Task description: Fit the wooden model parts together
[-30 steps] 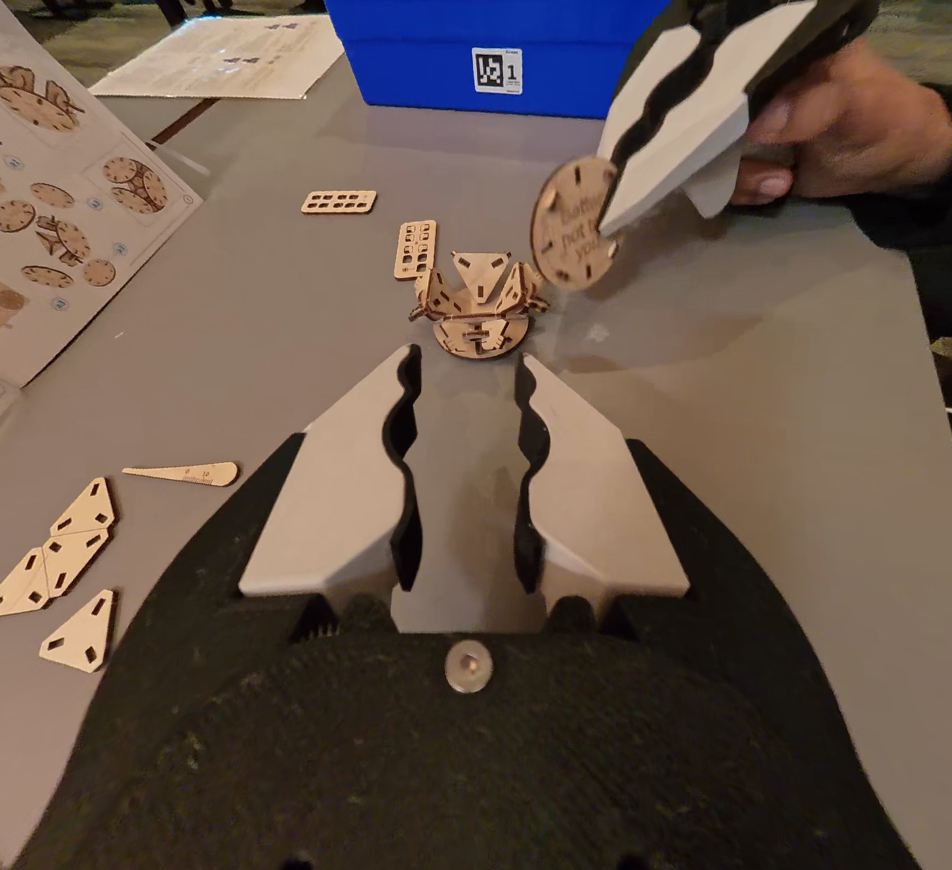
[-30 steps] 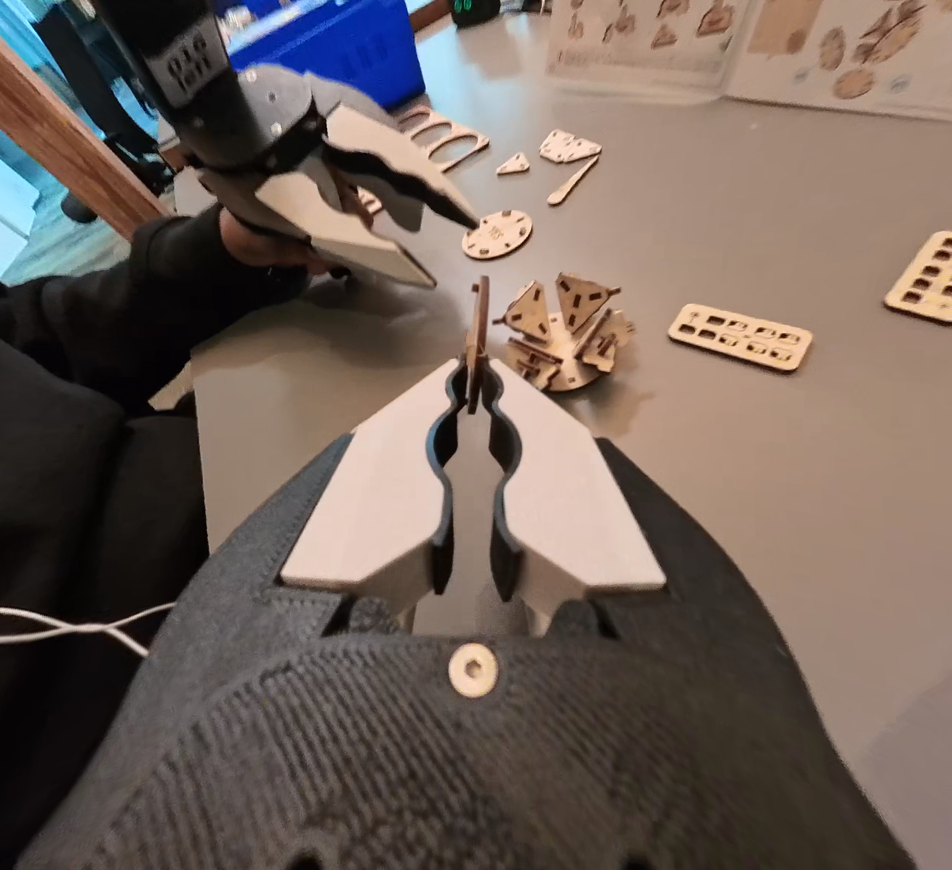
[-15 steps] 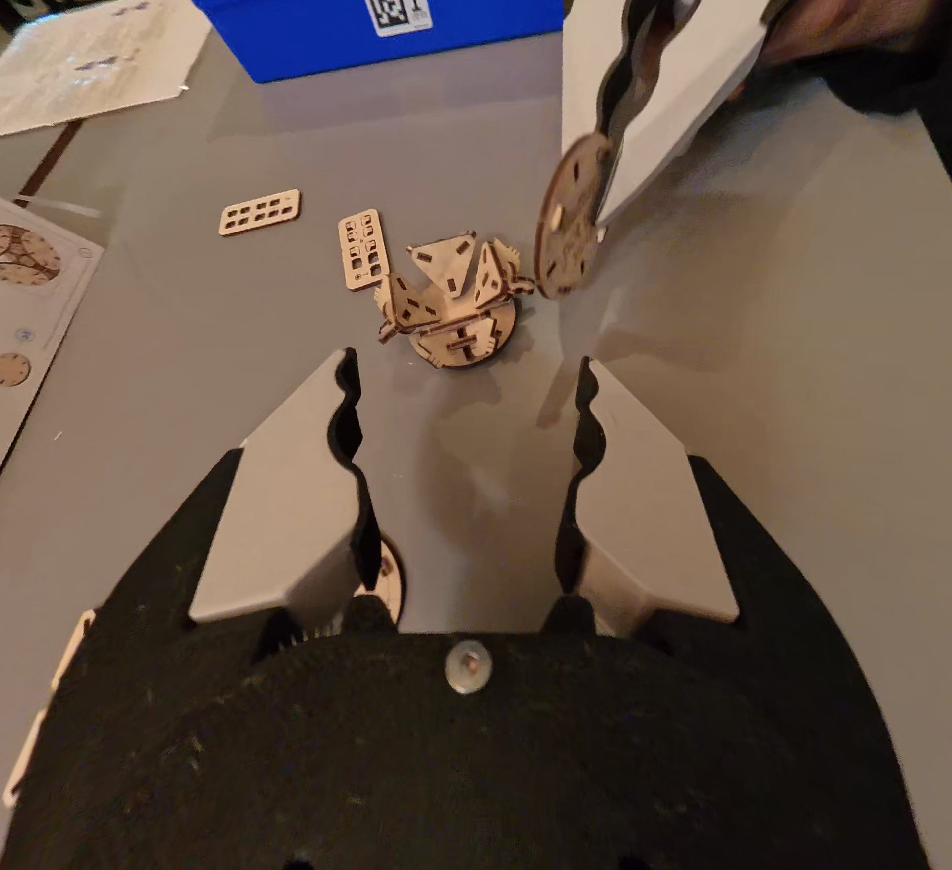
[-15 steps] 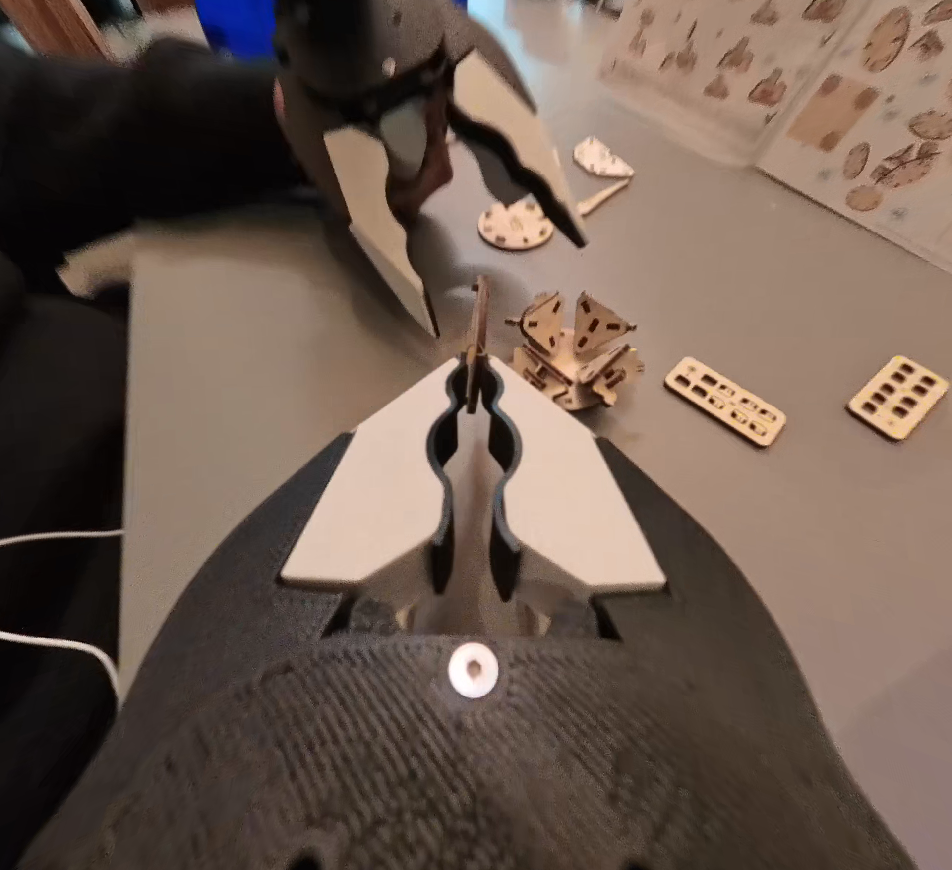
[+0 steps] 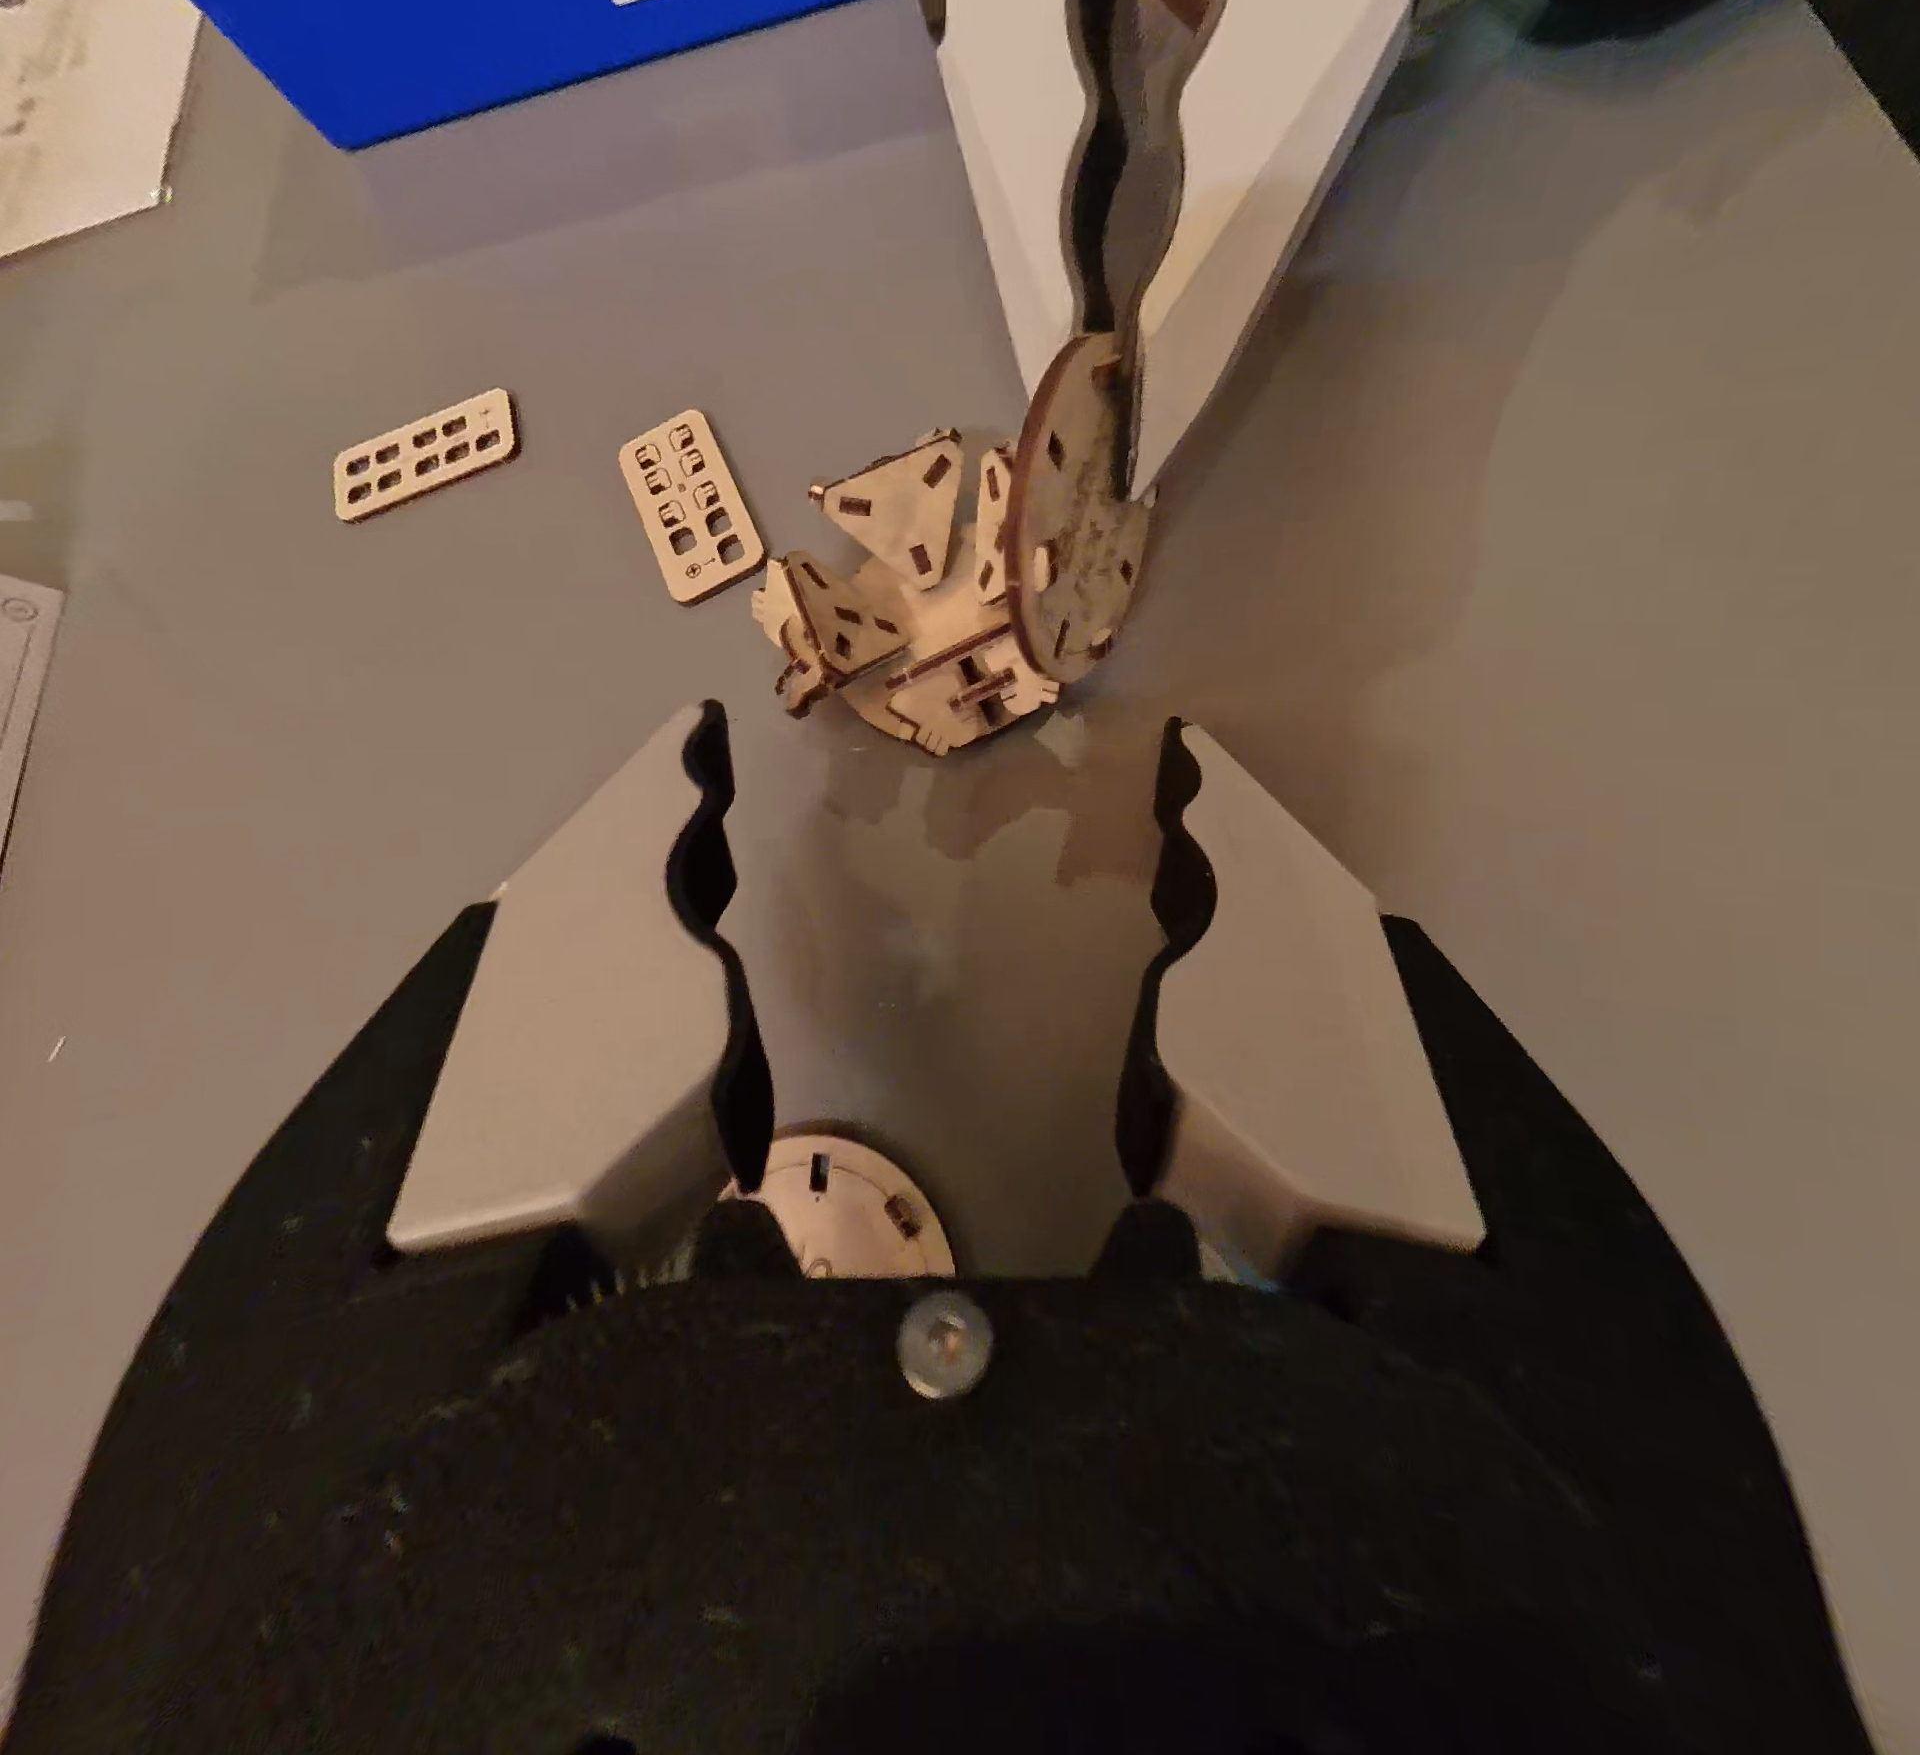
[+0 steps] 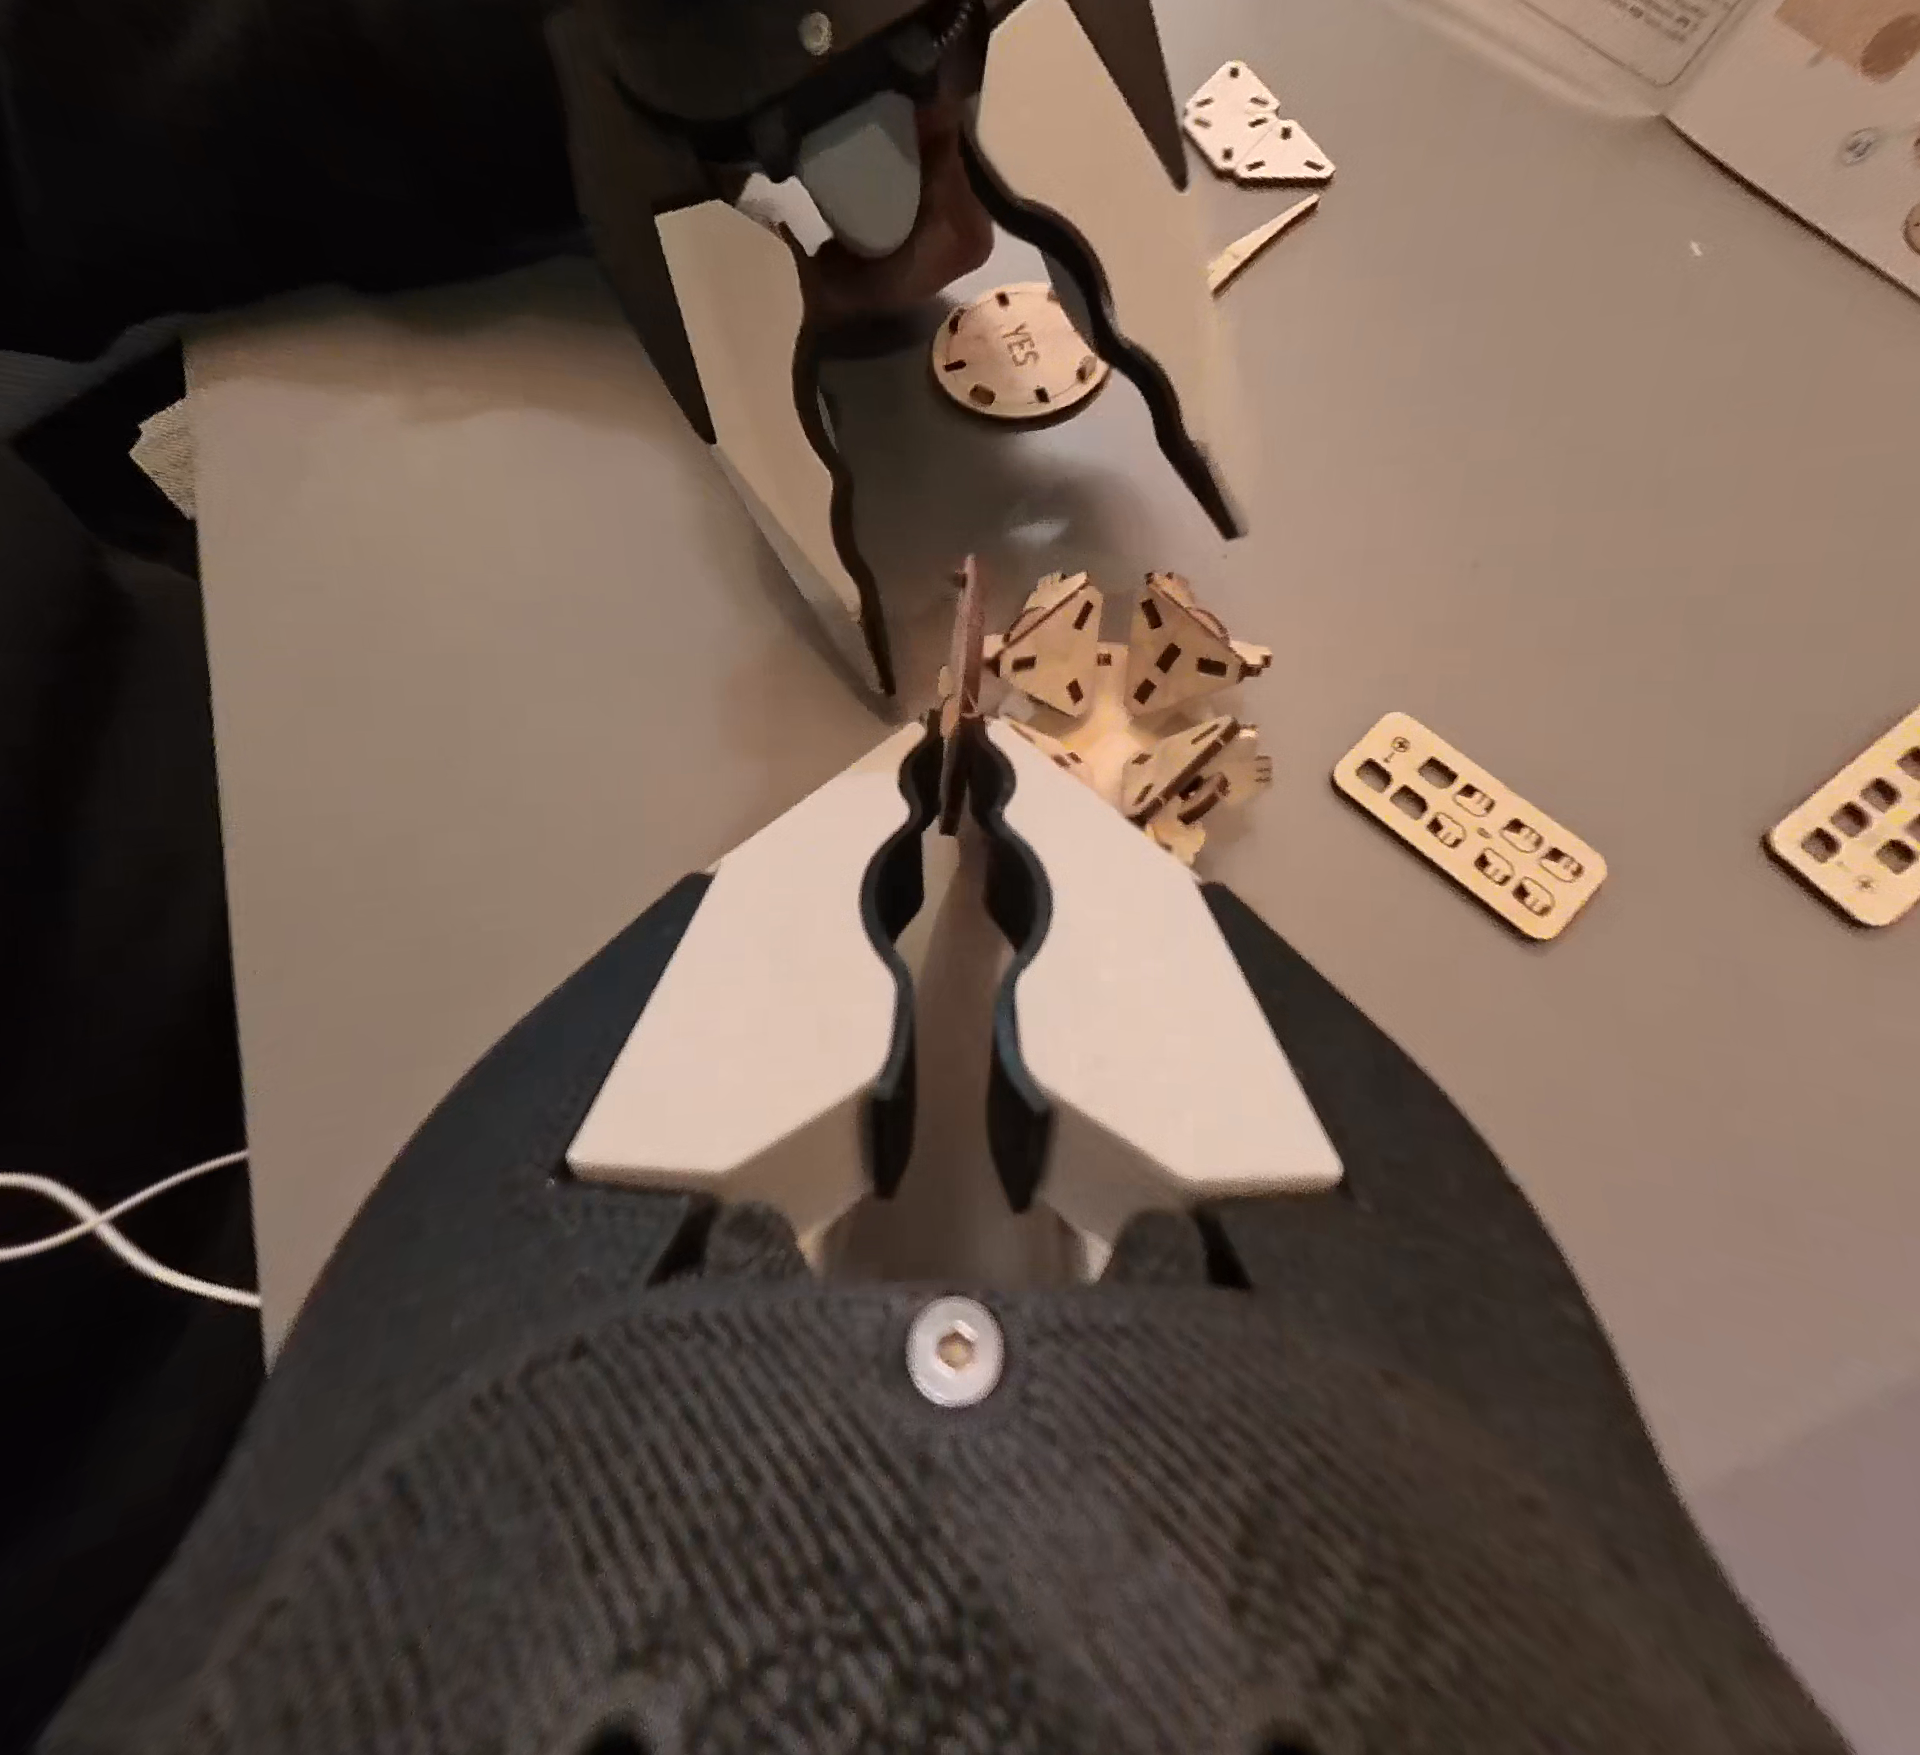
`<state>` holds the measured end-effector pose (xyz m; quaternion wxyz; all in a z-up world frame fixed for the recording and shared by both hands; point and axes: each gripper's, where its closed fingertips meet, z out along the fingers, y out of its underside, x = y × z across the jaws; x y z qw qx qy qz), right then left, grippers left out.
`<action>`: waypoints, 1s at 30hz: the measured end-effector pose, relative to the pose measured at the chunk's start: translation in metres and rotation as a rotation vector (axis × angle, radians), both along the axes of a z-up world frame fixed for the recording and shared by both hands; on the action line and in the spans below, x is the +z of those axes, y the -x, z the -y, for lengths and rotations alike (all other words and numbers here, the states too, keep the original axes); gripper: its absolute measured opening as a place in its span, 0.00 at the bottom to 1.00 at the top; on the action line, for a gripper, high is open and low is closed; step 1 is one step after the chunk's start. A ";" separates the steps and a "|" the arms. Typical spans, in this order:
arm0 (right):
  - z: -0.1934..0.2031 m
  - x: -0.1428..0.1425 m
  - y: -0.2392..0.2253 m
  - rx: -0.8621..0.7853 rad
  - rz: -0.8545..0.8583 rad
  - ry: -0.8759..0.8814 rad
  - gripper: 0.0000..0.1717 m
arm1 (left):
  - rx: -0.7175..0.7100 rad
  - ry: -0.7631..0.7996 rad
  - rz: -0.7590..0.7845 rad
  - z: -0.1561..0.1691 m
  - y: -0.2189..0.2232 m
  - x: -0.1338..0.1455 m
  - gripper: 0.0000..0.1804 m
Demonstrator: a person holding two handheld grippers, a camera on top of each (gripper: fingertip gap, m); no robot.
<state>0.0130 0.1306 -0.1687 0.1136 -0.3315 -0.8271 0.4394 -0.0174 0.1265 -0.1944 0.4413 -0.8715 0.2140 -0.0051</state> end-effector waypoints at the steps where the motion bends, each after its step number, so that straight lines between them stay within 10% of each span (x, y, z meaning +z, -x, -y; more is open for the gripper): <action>1: 0.000 -0.001 -0.001 -0.004 0.005 0.004 0.01 | -0.001 -0.003 -0.010 0.000 0.000 0.000 0.43; 30: 0.000 -0.008 0.002 0.129 0.238 -0.361 0.01 | -0.058 0.005 -0.075 -0.009 -0.003 -0.006 0.30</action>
